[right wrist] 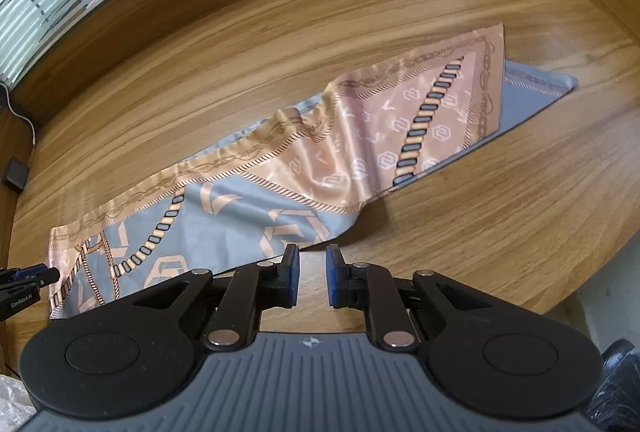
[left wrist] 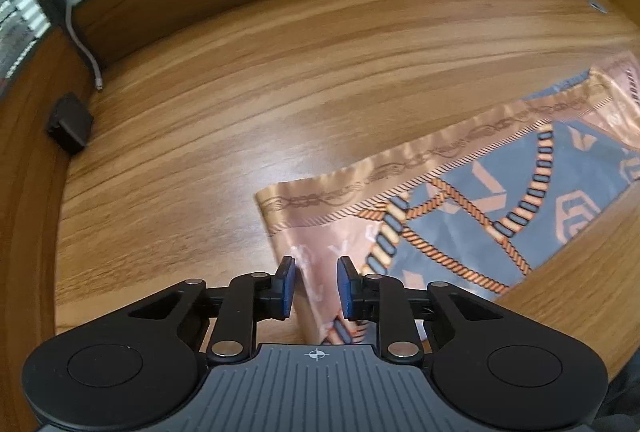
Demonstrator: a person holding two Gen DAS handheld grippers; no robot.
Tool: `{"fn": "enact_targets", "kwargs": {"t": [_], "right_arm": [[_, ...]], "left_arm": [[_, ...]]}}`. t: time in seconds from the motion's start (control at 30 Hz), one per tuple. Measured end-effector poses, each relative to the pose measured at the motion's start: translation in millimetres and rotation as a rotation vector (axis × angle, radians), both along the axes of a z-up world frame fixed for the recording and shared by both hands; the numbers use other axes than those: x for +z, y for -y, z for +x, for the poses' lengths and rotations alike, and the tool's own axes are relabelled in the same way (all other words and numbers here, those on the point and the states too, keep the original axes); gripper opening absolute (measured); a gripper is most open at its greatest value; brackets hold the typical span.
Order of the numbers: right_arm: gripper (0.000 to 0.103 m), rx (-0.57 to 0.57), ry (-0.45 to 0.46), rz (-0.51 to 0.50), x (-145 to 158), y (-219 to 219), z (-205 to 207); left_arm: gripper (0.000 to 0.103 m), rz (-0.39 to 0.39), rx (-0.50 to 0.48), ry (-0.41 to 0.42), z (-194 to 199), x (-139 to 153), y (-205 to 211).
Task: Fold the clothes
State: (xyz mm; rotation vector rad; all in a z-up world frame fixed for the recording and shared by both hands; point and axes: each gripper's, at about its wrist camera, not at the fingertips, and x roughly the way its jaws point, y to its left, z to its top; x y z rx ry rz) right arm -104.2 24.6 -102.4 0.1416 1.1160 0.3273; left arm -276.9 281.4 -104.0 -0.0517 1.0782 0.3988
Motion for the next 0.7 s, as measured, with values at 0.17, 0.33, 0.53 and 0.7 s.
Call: {"fn": "enact_targets", "kwargs": {"t": [0.17,0.33,0.53,0.7], "right_arm": [[0.016,0.01,0.006,-0.002,2,-4,0],[0.016,0.01,0.004,-0.005,2,-5,2],[0.016,0.011,0.008,-0.014,3,-5,6],[0.016,0.016,0.009,-0.032,0,-4,11]], "left_arm": [[0.019,0.01,0.007,-0.011,3,-3,2],[0.002,-0.032,0.05,0.013,-4,-5,-9],[0.002,-0.127,0.142,0.084,-26,0,-30],[0.002,-0.206,0.219,0.143,-44,4,-48]]}}
